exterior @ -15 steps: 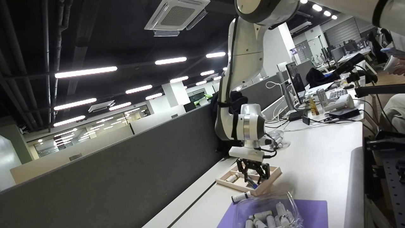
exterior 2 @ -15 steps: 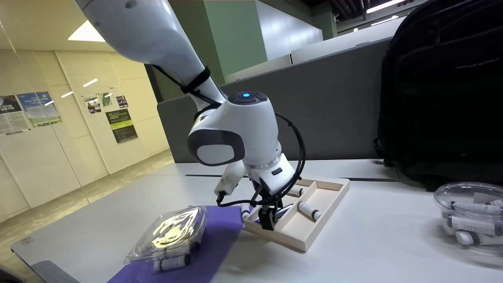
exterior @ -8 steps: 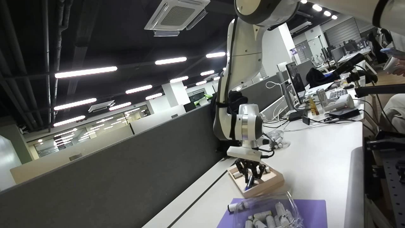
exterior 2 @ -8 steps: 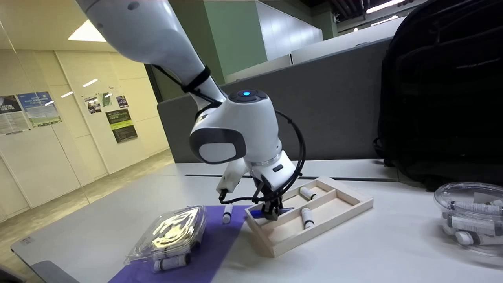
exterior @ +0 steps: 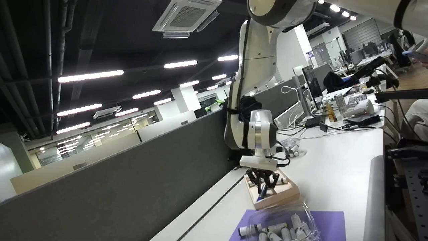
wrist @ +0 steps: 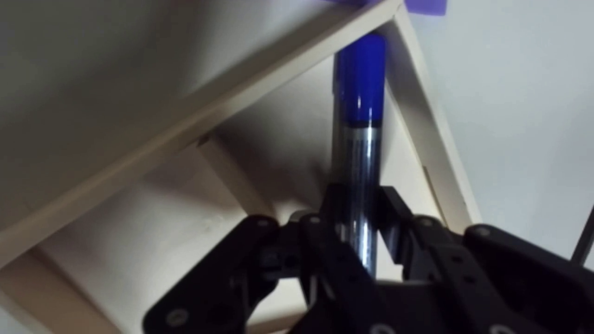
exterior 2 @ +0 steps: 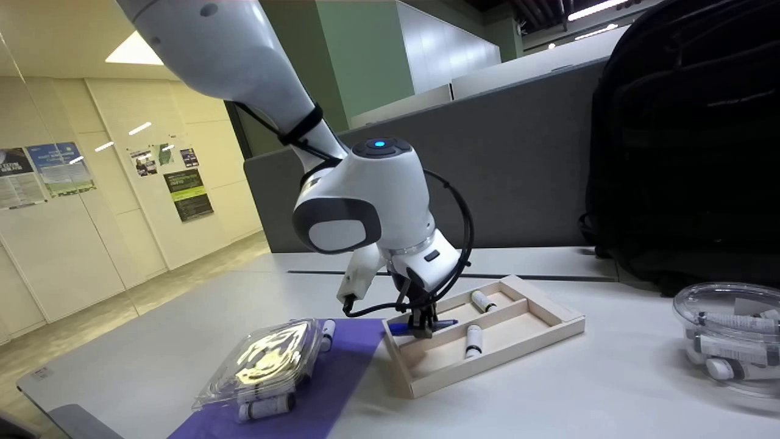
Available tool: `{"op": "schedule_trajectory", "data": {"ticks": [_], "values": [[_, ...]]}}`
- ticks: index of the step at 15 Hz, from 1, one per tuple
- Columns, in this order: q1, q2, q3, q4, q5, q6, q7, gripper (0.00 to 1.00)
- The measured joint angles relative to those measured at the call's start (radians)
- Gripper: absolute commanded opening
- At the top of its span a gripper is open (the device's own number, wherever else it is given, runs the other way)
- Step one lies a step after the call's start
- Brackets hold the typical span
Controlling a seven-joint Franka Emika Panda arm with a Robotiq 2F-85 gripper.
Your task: Remove the marker from the tray and put it on the table
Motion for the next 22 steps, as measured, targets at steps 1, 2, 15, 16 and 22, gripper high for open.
{"op": "schedule_trajectory", "data": {"ticks": [1,2,15,16,22], "values": [[0.002,-0.003,0.003,-0.003,0.0,0.012,-0.022,0.06],[0.005,-0.009,0.007,-0.009,0.0,0.028,-0.043,0.06],[0.007,-0.15,0.197,-0.194,0.04,0.171,-0.291,0.06],[0.005,-0.15,0.213,-0.202,0.043,0.178,-0.308,0.06],[-0.031,-0.15,0.3,-0.236,0.062,0.222,-0.394,0.7]]}}
